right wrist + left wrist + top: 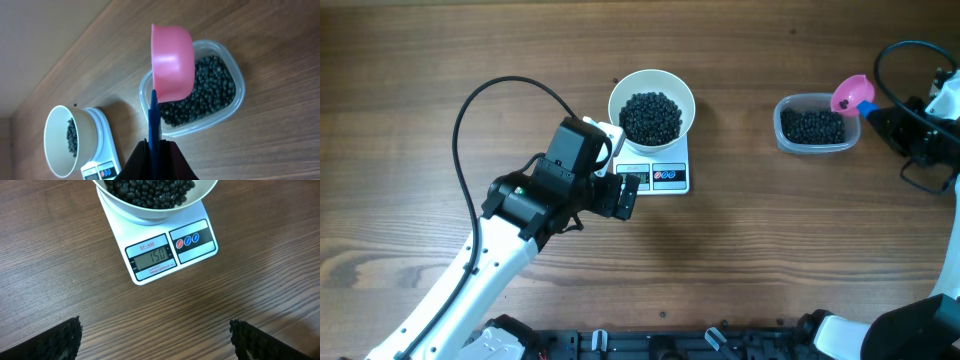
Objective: Scoop item into bowl and weigh 150g on scale
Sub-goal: 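Lower the pink scoop down into the bean tub, right gripper, then open the right gripper, release the scoop, and pull back down-right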
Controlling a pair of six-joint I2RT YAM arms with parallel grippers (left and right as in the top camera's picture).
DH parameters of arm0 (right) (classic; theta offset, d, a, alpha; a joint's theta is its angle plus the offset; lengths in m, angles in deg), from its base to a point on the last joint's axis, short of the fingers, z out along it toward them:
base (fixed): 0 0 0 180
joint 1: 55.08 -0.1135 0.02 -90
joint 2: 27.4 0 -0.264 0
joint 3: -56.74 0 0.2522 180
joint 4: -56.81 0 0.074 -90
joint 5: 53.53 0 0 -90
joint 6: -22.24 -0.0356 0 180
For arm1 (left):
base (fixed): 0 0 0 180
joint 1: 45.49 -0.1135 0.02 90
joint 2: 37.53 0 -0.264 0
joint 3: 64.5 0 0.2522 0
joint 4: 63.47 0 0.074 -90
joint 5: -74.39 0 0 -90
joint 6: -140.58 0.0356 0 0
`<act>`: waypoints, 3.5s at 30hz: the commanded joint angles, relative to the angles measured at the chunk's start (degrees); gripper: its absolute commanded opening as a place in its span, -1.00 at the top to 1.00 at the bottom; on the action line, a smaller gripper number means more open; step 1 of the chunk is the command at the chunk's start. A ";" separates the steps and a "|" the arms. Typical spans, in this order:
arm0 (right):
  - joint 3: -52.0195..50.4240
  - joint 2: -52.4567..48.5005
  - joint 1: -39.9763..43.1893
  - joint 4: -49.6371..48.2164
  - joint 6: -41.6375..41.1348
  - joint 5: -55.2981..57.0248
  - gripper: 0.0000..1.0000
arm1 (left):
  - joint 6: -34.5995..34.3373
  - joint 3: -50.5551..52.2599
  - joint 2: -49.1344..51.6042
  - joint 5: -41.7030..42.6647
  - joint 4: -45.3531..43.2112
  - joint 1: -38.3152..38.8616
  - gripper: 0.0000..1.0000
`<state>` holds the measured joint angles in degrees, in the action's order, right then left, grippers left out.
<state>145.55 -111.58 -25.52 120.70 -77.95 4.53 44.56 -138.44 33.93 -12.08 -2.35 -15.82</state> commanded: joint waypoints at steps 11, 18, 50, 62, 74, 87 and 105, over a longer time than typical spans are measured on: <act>0.26 -6.05 -6.27 -2.01 -2.05 2.60 0.91 | 1.31 -1.11 -0.42 0.48 0.00 -0.17 -1.00; 0.26 -6.88 -6.34 1.14 -5.11 9.18 0.91 | 1.31 -1.11 -0.42 0.48 0.00 -0.17 -1.00; 0.26 -9.94 -6.36 15.87 -8.87 31.12 -1.00 | 1.31 -1.11 -0.42 0.48 0.00 -0.17 -1.00; 0.28 8.37 -6.36 19.93 -0.63 23.82 -1.00 | 1.31 -1.11 -0.42 0.48 0.00 -0.17 -1.00; 0.26 33.90 -6.36 21.97 1.92 16.59 -0.99 | 1.31 -1.11 -0.42 0.48 0.00 -0.17 -1.00; 0.26 39.47 -6.36 25.94 0.20 17.03 -0.99 | 1.31 -1.11 -0.42 0.48 0.00 -0.17 -1.00; -10.10 45.64 -9.77 6.01 10.19 14.95 -0.99 | 1.31 -1.11 -0.42 0.48 0.00 -0.17 -1.00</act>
<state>140.87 -70.40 -34.19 131.98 -69.32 20.35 44.56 -138.44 33.93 -12.08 -2.35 -15.82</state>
